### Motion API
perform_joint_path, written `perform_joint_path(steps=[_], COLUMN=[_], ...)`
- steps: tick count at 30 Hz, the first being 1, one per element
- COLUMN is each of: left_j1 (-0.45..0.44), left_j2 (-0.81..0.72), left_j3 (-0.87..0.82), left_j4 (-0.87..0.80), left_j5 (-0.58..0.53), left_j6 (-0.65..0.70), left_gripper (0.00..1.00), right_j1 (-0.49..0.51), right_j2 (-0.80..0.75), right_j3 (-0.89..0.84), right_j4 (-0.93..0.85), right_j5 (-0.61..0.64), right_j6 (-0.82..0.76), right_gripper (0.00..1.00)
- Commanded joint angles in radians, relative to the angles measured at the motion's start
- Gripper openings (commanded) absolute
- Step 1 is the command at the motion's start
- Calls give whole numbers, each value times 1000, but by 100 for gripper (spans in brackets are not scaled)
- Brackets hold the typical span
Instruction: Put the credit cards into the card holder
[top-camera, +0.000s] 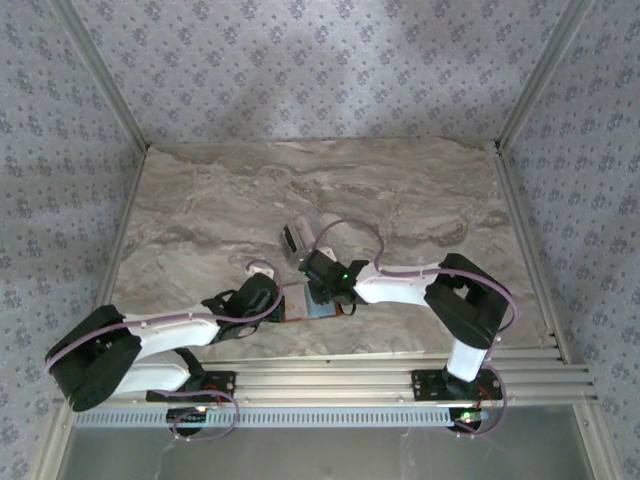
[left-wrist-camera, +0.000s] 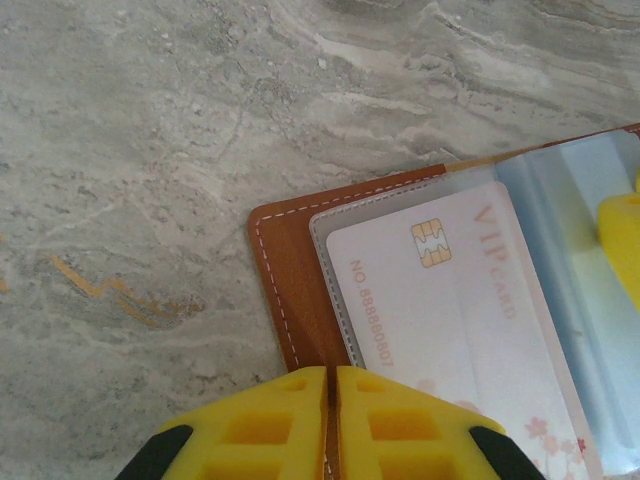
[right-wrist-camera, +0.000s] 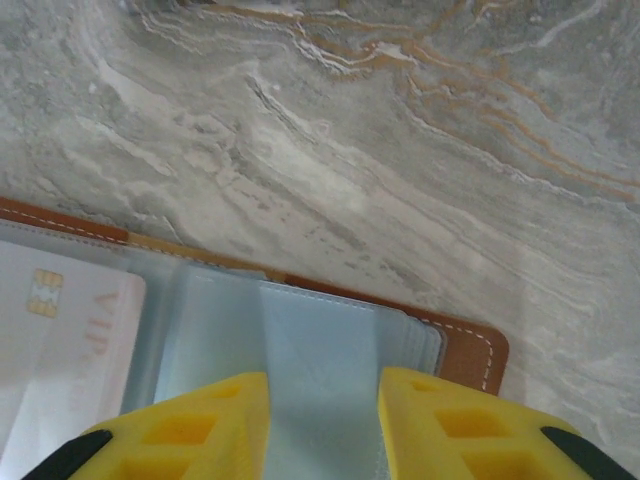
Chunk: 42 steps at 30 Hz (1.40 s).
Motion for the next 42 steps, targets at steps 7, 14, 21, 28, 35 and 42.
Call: perform_joint_path(steps=[7, 14, 21, 28, 35, 42], left_j1=[-8, -9, -8, -16, -54, -69], left_j2=[-15, -16, -14, 14, 38, 41], left_j3=[24, 25, 22, 14, 26, 32], left_j4=[-61, -60, -60, -35, -21, -17], left_j5=[9, 9, 6, 4, -19, -29], left_j6=[16, 16, 18, 12, -4, -16], left_gripper=[12, 12, 12, 12, 11, 11], right_j1=[22, 68, 78, 77, 74, 64], right_j2=[65, 121, 118, 19, 8, 37], right_j3=[-13, -16, -52, -2, 116, 156], right_j4=[-31, -68, 25, -40, -120, -89], right_j5=[79, 140, 62, 93, 73, -44], right_j6=[36, 129, 139, 91, 54, 55], right_gripper=[38, 30, 13, 0, 0, 3])
